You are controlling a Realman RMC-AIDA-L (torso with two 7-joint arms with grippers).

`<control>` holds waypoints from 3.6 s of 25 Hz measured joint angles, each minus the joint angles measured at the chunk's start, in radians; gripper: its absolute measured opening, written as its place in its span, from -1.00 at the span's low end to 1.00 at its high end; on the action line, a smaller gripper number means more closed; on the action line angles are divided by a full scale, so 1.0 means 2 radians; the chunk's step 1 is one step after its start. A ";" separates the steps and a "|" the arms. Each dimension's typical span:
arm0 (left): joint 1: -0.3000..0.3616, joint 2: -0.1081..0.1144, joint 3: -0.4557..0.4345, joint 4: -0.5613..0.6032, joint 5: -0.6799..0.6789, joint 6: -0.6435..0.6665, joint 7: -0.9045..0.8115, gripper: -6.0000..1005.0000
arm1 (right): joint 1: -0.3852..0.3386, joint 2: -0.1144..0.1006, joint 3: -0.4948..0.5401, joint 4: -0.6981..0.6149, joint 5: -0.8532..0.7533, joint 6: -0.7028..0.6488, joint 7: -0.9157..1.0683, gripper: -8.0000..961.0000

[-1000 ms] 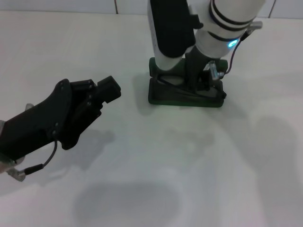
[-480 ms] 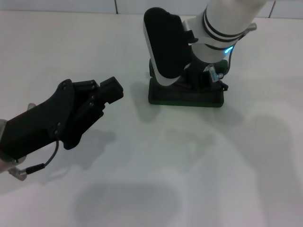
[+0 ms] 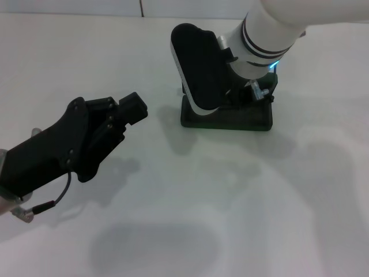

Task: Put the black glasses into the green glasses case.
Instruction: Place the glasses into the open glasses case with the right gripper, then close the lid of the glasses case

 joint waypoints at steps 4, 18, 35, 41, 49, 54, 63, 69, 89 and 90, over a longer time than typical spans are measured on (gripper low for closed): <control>0.001 -0.001 0.000 -0.001 -0.003 0.000 0.003 -0.89 | 0.000 0.000 -0.004 0.000 -0.004 0.000 0.000 -0.78; 0.002 -0.001 0.000 -0.002 -0.005 -0.001 0.015 -0.89 | 0.005 0.000 -0.017 -0.001 -0.005 -0.004 0.000 -0.78; 0.003 -0.001 -0.010 -0.007 -0.004 -0.001 0.020 -0.89 | -0.004 0.000 -0.019 -0.023 -0.024 -0.008 0.020 -0.35; 0.006 -0.002 -0.013 -0.007 -0.005 0.001 0.018 -0.89 | -0.079 0.000 0.019 -0.126 -0.108 -0.036 0.050 -0.34; -0.002 0.001 -0.014 -0.002 -0.024 0.003 0.005 -0.89 | -0.248 0.000 0.176 -0.305 -0.063 -0.064 0.046 -0.34; -0.022 0.011 -0.023 0.006 -0.037 0.002 -0.023 -0.89 | -0.365 -0.003 0.283 -0.367 0.067 -0.065 0.014 -0.33; -0.117 0.066 -0.040 0.025 -0.005 -0.124 -0.135 -0.87 | -0.549 -0.004 0.415 -0.315 0.344 -0.083 -0.183 -0.33; -0.222 0.074 -0.037 0.056 0.132 -0.310 -0.214 -0.75 | -0.580 -0.006 0.491 -0.198 0.476 -0.155 -0.282 -0.32; -0.282 -0.017 -0.037 0.052 0.318 -0.525 -0.242 -0.40 | -0.529 -0.008 0.663 0.049 0.502 -0.226 -0.387 -0.30; -0.281 -0.019 -0.037 0.052 0.318 -0.527 -0.241 -0.40 | -0.525 -0.008 0.663 0.052 0.499 -0.223 -0.388 -0.30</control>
